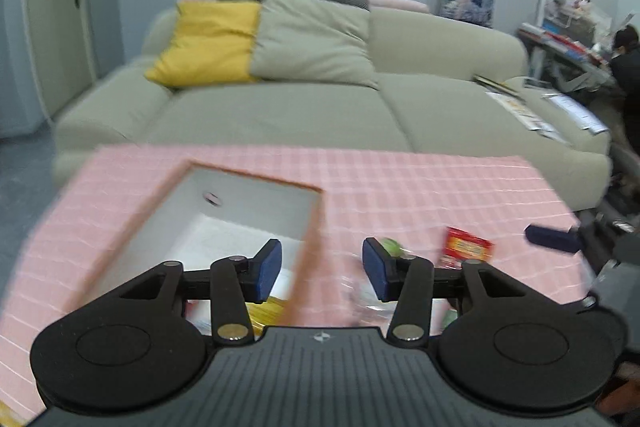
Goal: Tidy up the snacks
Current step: 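Withdraw both tools from the box back over the remaining snacks, then grasp the green sausage stick with right tool while left grasps candy pack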
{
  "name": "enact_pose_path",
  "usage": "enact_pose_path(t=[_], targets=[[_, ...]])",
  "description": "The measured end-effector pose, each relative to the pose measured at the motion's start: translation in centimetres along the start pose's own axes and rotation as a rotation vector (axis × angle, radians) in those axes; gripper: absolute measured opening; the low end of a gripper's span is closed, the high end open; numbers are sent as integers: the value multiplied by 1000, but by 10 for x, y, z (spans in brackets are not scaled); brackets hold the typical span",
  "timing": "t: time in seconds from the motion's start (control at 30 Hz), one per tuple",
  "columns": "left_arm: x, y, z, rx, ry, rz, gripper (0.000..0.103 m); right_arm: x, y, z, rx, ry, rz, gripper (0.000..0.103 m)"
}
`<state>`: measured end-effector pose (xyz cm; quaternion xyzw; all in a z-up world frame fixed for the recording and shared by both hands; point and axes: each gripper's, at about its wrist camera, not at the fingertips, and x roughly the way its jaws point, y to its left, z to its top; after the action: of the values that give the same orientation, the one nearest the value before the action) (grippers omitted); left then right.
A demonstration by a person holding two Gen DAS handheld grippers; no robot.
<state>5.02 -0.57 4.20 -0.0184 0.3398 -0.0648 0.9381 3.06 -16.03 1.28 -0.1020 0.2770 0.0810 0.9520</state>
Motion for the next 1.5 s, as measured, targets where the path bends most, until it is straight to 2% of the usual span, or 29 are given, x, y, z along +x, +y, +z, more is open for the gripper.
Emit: enact_pose_path(t=[0.07, 0.17, 0.33, 0.43, 0.6, 0.77, 0.93, 1.17, 1.23, 1.37, 1.5], targets=[[9, -6, -10, -41, 12, -37, 63, -2, -12, -20, 41, 10, -31, 90], [24, -16, -25, -61, 25, -49, 69, 3, -24, -47, 85, 49, -69, 92], [53, -32, -55, -38, 95, -72, 69, 15, -35, -88, 141, 120, -113, 97], [67, -38, -70, -11, 133, -82, 69, 26, -38, -102, 143, 133, -158, 98], [92, -38, -80, -31, 187, -88, 69, 45, -47, -108, 198, 161, -156, 93], [110, -33, -83, -15, 195, -74, 69, 70, -53, -104, 230, 199, -138, 76], [130, -22, -86, -62, 221, -49, 68, 90, -55, -102, 269, 234, -109, 67], [152, -10, -85, -201, 282, -28, 68, 117, -61, -95, 321, 260, -121, 66], [156, -6, -84, -237, 296, -21, 68, 125, -64, -94, 341, 274, -123, 61], [165, 0, -84, -291, 316, -37, 68, 138, -71, -93, 365, 296, -136, 60], [173, -1, -85, -293, 350, -49, 63, 147, -74, -94, 371, 321, -127, 48]])
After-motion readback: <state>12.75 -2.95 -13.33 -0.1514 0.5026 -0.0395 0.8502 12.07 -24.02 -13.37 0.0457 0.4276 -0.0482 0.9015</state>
